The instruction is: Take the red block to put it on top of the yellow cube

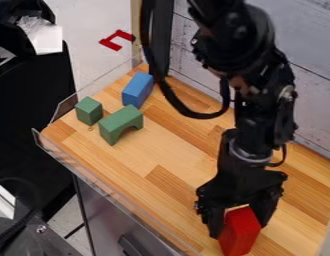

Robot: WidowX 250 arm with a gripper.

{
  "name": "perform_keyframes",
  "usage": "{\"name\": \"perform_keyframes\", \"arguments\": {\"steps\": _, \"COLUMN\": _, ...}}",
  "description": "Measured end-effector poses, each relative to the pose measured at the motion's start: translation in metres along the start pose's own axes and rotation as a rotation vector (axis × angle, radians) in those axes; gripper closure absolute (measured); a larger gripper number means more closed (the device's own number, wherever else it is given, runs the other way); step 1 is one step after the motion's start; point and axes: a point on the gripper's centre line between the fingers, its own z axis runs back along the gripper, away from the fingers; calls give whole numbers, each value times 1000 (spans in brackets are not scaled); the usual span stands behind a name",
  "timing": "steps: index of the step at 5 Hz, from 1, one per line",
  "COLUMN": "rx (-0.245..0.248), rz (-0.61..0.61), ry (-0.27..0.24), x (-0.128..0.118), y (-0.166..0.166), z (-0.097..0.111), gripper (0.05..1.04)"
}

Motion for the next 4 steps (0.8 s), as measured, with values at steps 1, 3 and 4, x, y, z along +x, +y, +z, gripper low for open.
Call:
{"name": "perform_keyframes", "arguments": {"steps": 1, "rx": -23, "rz": 1, "ry": -1, "x": 1, "y": 2, "z": 0, "gripper": 393}}
{"name": "perform_keyframes", "arguments": {"steps": 3, "rx": -22, "rz": -46, "ry": 20, "x": 4, "y": 4, "z": 1, "gripper": 489}}
{"name": "perform_keyframes", "arguments": {"steps": 4, "rx": 35, "rz": -153, "ry": -10, "x": 8, "y": 0, "z": 18, "gripper": 489}}
